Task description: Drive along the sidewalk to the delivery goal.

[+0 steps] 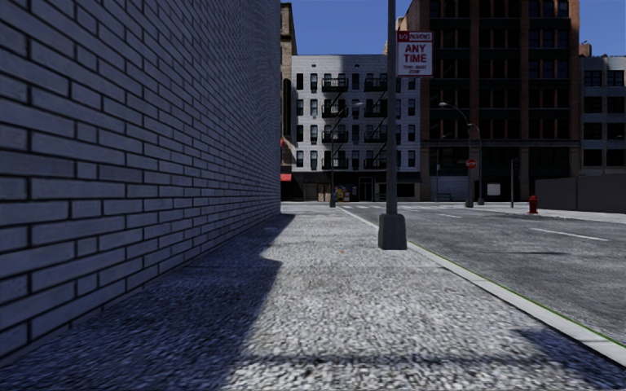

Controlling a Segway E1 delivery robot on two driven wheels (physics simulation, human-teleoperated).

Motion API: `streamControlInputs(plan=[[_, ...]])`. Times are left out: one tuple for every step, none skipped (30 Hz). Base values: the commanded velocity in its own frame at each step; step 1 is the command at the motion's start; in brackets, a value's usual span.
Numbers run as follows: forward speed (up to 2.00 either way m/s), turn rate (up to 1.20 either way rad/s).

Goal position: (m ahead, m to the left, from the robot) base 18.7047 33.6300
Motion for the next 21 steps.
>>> streamControlInputs(plan=[[2.00,0.00],[2.00,0.00],[2.00,0.00],[2.00,0.00],[2.00,0.00],[2.00,0.00],[2.00,0.00],[2.00,0.00],[2.00,0.00],[2.00,0.00],[2.00,0.00],[2.00,0.00],[2.00,0.00],[2.00,0.00],[2.00,0.00],[2.00,0.00],[2.00,0.00],[2.00,0.00],[2.00,0.00],[2.00,0.00],[2.00,0.00]])
